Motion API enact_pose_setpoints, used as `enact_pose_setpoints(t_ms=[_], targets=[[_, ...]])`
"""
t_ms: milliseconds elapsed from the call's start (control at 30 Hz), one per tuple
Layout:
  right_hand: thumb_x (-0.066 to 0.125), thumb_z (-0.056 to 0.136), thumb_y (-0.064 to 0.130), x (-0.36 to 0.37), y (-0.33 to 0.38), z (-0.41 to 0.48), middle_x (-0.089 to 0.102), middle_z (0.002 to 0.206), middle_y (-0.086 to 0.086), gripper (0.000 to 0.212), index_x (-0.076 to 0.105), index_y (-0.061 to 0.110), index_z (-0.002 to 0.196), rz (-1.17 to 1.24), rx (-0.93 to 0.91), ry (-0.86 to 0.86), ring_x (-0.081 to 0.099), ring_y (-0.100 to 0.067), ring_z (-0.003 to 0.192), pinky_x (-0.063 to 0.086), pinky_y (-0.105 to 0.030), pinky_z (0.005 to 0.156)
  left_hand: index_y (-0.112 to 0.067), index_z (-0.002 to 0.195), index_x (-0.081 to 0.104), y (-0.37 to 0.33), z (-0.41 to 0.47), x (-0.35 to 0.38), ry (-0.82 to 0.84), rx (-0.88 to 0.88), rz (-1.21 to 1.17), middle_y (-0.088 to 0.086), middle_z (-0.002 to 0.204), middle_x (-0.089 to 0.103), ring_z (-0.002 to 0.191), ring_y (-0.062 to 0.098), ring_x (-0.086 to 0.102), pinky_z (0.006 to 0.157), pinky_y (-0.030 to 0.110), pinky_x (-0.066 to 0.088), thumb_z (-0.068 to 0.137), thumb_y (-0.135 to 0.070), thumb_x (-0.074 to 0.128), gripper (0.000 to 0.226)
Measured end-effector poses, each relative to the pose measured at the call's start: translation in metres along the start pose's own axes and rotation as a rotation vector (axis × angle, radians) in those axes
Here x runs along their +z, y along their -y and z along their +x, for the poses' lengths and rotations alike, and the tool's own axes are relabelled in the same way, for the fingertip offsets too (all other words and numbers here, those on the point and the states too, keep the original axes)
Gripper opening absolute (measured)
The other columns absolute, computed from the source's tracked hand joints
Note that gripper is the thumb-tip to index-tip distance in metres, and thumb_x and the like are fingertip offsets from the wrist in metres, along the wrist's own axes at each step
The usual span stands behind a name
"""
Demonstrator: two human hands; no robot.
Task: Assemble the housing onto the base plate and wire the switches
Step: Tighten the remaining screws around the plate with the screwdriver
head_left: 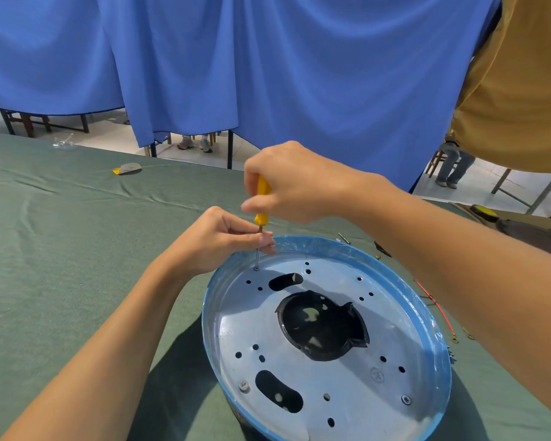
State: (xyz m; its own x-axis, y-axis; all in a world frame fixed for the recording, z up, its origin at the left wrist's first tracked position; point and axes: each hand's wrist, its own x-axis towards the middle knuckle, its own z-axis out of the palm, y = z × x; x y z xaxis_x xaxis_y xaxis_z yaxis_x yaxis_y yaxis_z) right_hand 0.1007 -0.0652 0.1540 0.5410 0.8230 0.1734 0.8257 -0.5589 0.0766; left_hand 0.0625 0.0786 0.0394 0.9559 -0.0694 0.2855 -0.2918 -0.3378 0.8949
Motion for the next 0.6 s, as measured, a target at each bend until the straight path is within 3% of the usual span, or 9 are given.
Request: enact_pose_setpoints(t_ms=[100, 200, 300, 367, 433, 533, 600], targets=[[0.066, 0.089, 0.036, -0.003, 0.002, -0.001, 0.048, 0.076, 0.005, 0.026, 0.051, 0.023, 0.071, 0.023, -0.014, -0.027, 0.049, -0.019, 0.079, 0.033, -0.026, 0.053, -0.014, 0.091, 0.080, 0.000, 0.001, 0.000, 0.043, -0.021, 0.007, -0.002, 0.093, 0.077, 0.099, 0.007, 0.070, 0.091, 0.016, 0.050, 0.082, -0.023, 0.074, 0.014], [0.056, 0.092, 0.048, 0.009, 0.003, 0.002, 0.038, 0.072, 0.001, 0.037, 0.040, 0.022, 0.070, -0.014, 0.127, -0.069, 0.045, -0.028, 0.078, 0.033, -0.031, 0.062, -0.017, 0.081, 0.081, 0.002, 0.002, 0.005, -0.050, -0.029, 0.008, -0.003, 0.085, 0.077, 0.092, 0.006, 0.071, 0.083, 0.014, 0.051, 0.077, -0.015, 0.079, 0.004], [0.053, 0.091, 0.054, 0.006, 0.002, 0.000, 0.043, 0.076, 0.002, 0.035, 0.046, 0.022, 0.078, -0.009, 0.125, -0.026, 0.045, -0.026, 0.081, 0.033, -0.033, 0.063, -0.017, 0.083, 0.081, 0.000, 0.002, 0.003, -0.010, -0.020, 0.073, -0.005, 0.087, 0.077, 0.096, 0.003, 0.070, 0.088, 0.015, 0.050, 0.084, -0.017, 0.074, 0.007], [0.060, 0.090, 0.044, -0.001, 0.002, -0.001, 0.051, 0.087, 0.005, 0.022, 0.057, 0.022, 0.091, 0.003, 0.007, 0.009, 0.048, -0.020, 0.087, 0.038, -0.033, 0.067, -0.016, 0.091, 0.079, -0.001, 0.001, 0.001, 0.052, -0.046, 0.090, -0.007, 0.091, 0.077, 0.099, 0.002, 0.069, 0.091, 0.015, 0.049, 0.089, -0.018, 0.069, 0.011], [0.063, 0.089, 0.030, -0.004, 0.001, 0.001, 0.056, 0.090, 0.004, 0.008, 0.060, 0.024, 0.084, 0.020, -0.038, -0.026, 0.052, -0.018, 0.087, 0.039, -0.030, 0.066, -0.017, 0.098, 0.078, -0.003, 0.001, 0.001, 0.104, -0.050, 0.125, -0.009, 0.094, 0.077, 0.100, 0.000, 0.068, 0.089, 0.011, 0.048, 0.092, -0.020, 0.066, 0.013], [0.060, 0.092, 0.031, 0.004, -0.004, 0.004, 0.047, 0.079, -0.006, 0.035, 0.040, 0.023, 0.065, -0.002, 0.063, -0.064, 0.051, -0.027, 0.077, 0.030, -0.030, 0.053, -0.020, 0.092, 0.079, -0.003, 0.003, 0.006, 0.012, -0.029, 0.083, -0.008, 0.089, 0.077, 0.095, 0.004, 0.070, 0.088, 0.017, 0.052, 0.084, -0.018, 0.075, 0.009], [0.057, 0.095, 0.035, 0.009, -0.005, 0.004, 0.036, 0.068, -0.004, 0.044, 0.032, 0.021, 0.062, -0.025, 0.112, -0.078, 0.041, -0.022, 0.061, 0.022, -0.029, 0.048, -0.022, 0.082, 0.081, -0.002, 0.004, 0.006, -0.084, -0.017, 0.043, -0.004, 0.084, 0.077, 0.092, 0.010, 0.072, 0.088, 0.022, 0.054, 0.076, -0.015, 0.081, 0.009]])
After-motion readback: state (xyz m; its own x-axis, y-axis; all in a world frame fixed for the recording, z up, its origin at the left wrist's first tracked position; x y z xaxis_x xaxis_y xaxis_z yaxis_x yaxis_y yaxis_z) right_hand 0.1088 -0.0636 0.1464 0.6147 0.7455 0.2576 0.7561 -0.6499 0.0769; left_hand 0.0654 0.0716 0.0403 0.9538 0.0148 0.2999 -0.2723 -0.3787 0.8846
